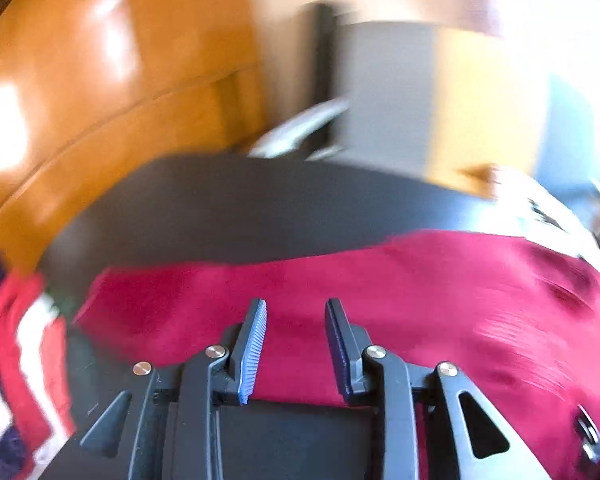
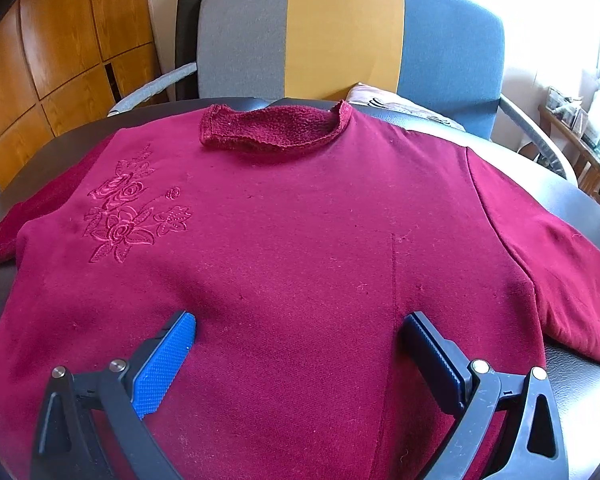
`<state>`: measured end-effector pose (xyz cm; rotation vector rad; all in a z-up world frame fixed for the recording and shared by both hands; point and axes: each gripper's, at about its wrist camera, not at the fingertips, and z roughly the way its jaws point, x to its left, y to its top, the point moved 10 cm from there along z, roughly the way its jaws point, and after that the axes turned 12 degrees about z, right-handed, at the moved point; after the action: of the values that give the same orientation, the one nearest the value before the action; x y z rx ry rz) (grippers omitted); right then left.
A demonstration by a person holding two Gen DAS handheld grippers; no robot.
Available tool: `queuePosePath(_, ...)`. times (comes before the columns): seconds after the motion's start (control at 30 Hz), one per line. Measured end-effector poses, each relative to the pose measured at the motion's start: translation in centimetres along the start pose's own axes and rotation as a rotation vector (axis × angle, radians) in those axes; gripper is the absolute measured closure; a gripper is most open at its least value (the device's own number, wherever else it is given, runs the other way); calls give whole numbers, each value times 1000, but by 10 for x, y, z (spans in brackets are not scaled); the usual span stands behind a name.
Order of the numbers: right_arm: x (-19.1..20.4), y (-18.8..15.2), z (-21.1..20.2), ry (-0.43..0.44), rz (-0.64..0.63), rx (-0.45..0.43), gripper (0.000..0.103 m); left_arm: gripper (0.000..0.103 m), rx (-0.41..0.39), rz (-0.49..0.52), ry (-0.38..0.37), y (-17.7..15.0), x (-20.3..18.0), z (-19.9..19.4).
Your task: Fold clothes
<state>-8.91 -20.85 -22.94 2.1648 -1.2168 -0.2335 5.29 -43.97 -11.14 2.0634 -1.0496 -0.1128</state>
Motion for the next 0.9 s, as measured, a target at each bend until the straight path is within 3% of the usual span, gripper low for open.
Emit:
queuePosePath(0.1,0,0,0,3,2,3,0,72,-19,101,-124,-1,-81,-5)
queuePosePath(0.2,0,-1,1,12,6,10,0,72,44,140,-182,-25,-125,14)
queuePosePath(0.27,0,-1,1,19,10,12,0,71,53,161,-172,-41,-132,28)
queuePosePath(0.53,-2,2,-1,69,40,8,0,64,27,91,-216,-49,-128,28)
queuePosePath(0.67,-10,7,-13,161,88,22,0,62,25,87,-215,-48,-126,23)
queuePosePath(0.8,-82,14,-49,129,165,-28,0,61,23,73,-224,-49,-125,31)
queuePosePath(0.9,-176,12,-83,64,323,-74,0,60,22,72,-221,-48,-124,34)
